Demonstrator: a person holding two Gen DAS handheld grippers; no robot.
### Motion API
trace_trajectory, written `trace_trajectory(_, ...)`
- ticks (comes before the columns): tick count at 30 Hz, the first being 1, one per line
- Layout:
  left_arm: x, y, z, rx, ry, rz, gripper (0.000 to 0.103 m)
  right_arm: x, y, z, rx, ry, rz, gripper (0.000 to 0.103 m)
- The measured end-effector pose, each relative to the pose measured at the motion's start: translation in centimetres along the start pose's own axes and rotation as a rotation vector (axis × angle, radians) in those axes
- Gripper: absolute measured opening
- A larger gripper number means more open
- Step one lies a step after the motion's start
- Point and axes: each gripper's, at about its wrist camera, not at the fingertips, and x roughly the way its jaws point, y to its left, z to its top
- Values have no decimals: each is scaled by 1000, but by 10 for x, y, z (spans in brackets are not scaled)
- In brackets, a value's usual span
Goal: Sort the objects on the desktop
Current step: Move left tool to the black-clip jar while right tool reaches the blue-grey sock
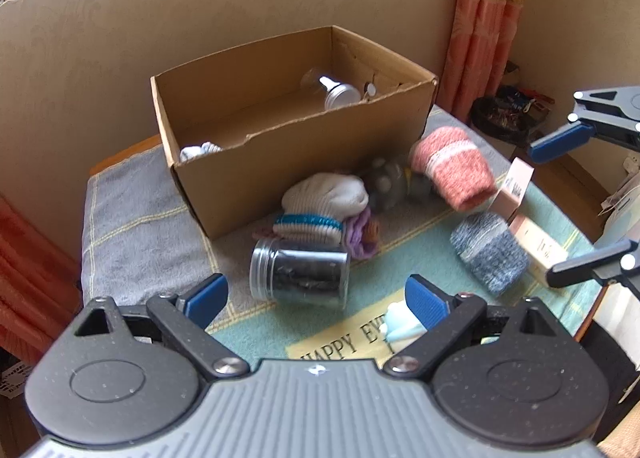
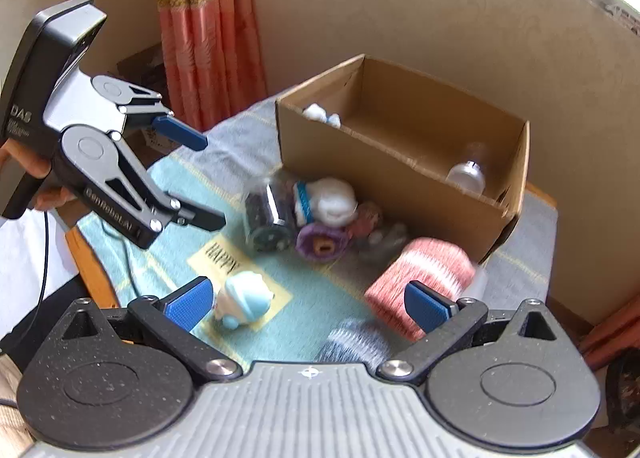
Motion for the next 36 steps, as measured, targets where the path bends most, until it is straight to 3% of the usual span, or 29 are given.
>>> trace_trajectory(9,19,7,-9,-52,13,4,95,15,-8,-24,31,42,15,103)
trace_trajectory(19,47,9,-13,-73,36,4,95,44,-15,-41,-16,113,33,103)
trace_trajectory(24,57,8,-10,-46,31,27,95,60,-26,-44,-21,136,24,103)
trace_trajectory(36,83,14,-2,-99,28,-21,95,90,-37,-39,-4,166,92,103)
